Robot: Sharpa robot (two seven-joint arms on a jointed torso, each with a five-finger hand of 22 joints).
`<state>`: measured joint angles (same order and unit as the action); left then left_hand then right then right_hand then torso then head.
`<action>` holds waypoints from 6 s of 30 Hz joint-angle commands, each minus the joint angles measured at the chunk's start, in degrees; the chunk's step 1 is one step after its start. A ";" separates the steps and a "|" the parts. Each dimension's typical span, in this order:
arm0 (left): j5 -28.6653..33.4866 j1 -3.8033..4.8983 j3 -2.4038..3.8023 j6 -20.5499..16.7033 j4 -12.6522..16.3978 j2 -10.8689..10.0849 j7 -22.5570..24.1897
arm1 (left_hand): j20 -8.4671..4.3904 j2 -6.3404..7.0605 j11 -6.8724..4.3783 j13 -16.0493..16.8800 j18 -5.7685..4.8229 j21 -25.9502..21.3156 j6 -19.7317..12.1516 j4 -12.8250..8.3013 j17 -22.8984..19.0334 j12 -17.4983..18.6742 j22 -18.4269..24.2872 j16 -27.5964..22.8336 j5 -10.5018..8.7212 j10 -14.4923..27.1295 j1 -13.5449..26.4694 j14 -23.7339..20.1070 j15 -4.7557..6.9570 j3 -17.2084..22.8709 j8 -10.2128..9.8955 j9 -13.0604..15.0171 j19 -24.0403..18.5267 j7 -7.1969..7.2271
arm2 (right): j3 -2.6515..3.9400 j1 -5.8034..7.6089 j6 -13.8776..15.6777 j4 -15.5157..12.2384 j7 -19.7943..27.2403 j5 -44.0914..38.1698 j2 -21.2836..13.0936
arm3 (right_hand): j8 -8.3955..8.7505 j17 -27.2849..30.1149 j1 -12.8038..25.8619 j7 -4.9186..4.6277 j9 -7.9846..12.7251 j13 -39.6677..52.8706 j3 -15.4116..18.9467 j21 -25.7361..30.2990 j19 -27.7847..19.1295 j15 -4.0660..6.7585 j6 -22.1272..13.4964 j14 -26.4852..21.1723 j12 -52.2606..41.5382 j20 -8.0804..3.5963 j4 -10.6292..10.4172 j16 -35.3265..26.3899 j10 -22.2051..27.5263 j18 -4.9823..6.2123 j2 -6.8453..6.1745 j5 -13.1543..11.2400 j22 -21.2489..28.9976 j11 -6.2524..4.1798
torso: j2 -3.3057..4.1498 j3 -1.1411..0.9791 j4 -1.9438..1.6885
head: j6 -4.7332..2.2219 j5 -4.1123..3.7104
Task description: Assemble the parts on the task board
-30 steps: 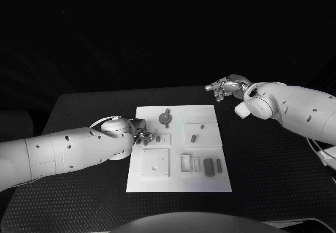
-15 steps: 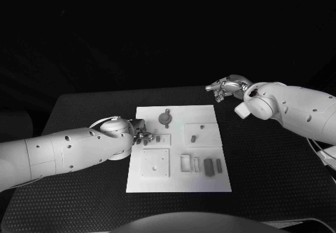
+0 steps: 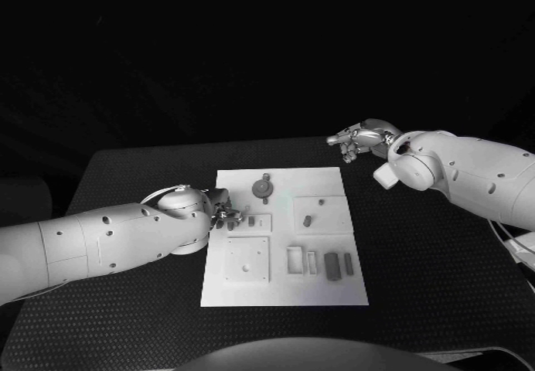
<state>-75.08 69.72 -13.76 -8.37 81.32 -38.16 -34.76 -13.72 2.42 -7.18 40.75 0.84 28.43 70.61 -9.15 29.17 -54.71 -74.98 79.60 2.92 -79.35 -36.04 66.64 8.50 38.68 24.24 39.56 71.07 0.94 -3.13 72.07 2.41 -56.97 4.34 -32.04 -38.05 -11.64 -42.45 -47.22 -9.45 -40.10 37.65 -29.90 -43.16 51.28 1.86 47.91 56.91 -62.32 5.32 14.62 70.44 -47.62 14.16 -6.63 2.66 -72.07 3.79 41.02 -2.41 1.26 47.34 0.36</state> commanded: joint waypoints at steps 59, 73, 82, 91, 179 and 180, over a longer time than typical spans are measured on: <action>0.74 1.41 1.83 -19.56 -12.85 7.23 36.35 | 9.70 5.50 13.56 -22.04 0.41 -17.92 -17.04 -7.32 -8.73 40.77 8.34 -22.20 0.12 16.61 -32.01 -13.09 -9.81 -2.94 -8.34 -4.42 -13.96 -8.37 | -0.03 -0.61 -0.79 1.73 0.65 0.02 0.58 | -0.25 0.06 0.30 -0.51 0.02 -0.31 0.21 0.28 -0.01 0.31 -0.13 -0.03 -0.42 0.37 -0.23 -0.35 -0.24 0.84 0.29 0.20 -0.14 -0.03 | 0.16 -0.05 0.25 | -3.06 -0.83; -9.77 0.56 1.81 -9.63 -13.47 9.70 31.64 | 7.94 5.90 12.73 -23.25 0.35 -17.18 -15.54 -7.00 -5.54 44.16 7.28 -20.10 0.23 12.56 -31.21 -9.93 -8.19 -5.18 -9.26 -6.59 -9.80 -9.05 | -0.03 -0.61 -0.82 1.54 0.64 0.02 0.61 | -0.26 0.05 0.26 -0.51 0.01 -0.36 0.19 0.28 0.00 0.32 -0.11 -0.02 -0.45 0.37 -0.23 -0.34 -0.23 0.84 0.34 0.20 -0.16 -0.03 | 0.29 -0.25 0.57 | -3.21 -0.87; -11.78 -0.10 1.80 -6.83 -14.47 10.63 29.44 | 7.64 6.98 13.19 -23.72 0.93 -15.95 -16.26 -6.35 -2.15 47.20 4.81 -16.97 0.26 13.77 -30.00 -9.60 -8.28 -6.64 -10.30 -8.00 -8.16 -9.31 | -0.02 -0.61 -0.74 1.33 0.65 0.02 0.59 | -0.27 0.05 0.25 -0.51 0.01 -0.40 0.19 0.28 0.02 0.32 -0.10 0.00 -0.47 0.37 -0.22 -0.34 -0.23 0.84 0.36 0.20 -0.17 -0.03 | 0.31 -0.14 0.53 | -3.16 -0.96; -12.01 -0.56 1.80 -8.25 -15.70 11.19 28.79 | 7.99 7.44 13.71 -24.36 2.29 -14.65 -18.02 -5.84 -0.11 49.53 2.49 -14.36 0.42 15.19 -30.06 -8.61 -8.65 -7.16 -11.24 -9.03 -6.51 -9.21 | -0.02 -0.60 -0.82 0.93 0.61 0.02 0.47 | -0.27 0.04 0.24 -0.50 0.01 -0.43 0.20 0.28 0.03 0.32 -0.09 0.01 -0.50 0.37 -0.22 -0.34 -0.23 0.84 0.36 0.20 -0.18 -0.03 | 0.33 -0.11 0.57 | -2.96 -1.19; -11.75 -2.44 1.69 -8.33 -16.98 12.17 30.53 | 5.09 2.36 9.87 -22.06 3.69 -7.79 -9.51 -7.00 2.34 48.67 -1.34 -6.55 0.23 4.73 -34.81 -1.13 -4.84 -2.09 -6.30 -9.31 0.78 -6.98 | -0.02 -0.60 -0.88 0.38 0.57 0.02 0.46 | -0.35 0.02 0.25 -0.48 0.01 -0.78 0.25 0.34 0.10 0.34 0.00 0.06 -0.75 0.37 -0.23 -0.35 -0.19 0.84 0.48 0.20 -0.27 -0.06 | 0.26 -0.20 0.48 | -1.90 -2.27; -11.75 -2.46 1.70 -8.80 -16.97 12.14 30.65 | 5.01 2.31 9.78 -22.00 3.65 -7.70 -9.32 -7.01 2.33 48.64 -1.34 -6.52 0.21 4.51 -34.87 -0.98 -4.76 -1.93 -6.21 -9.24 0.89 -6.88 | -0.02 -0.60 -0.88 0.40 0.58 0.02 0.47 | -0.35 0.02 0.26 -0.48 0.01 -0.78 0.25 0.34 0.10 0.34 -0.01 0.06 -0.75 0.37 -0.23 -0.35 -0.19 0.84 0.48 0.20 -0.27 -0.06 | 0.27 -0.18 0.48 | -1.92 -2.27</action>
<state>-86.63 67.53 -11.90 -16.09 64.27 -26.01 -4.63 -8.74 5.36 2.63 18.26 1.72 20.46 60.97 -16.20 31.58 -5.76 -74.91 72.94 2.87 -74.43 -69.59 65.30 3.67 36.49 17.81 30.14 71.63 -5.99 -3.16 71.48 2.16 -56.55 4.31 -32.00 -37.63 -11.64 -42.45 -47.22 -9.38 -40.10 36.97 -29.74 -43.16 51.28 1.86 47.96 56.91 -62.77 5.32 14.46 70.44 -47.62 14.16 -6.63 2.66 -72.26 3.79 41.29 -2.60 1.75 45.47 -1.89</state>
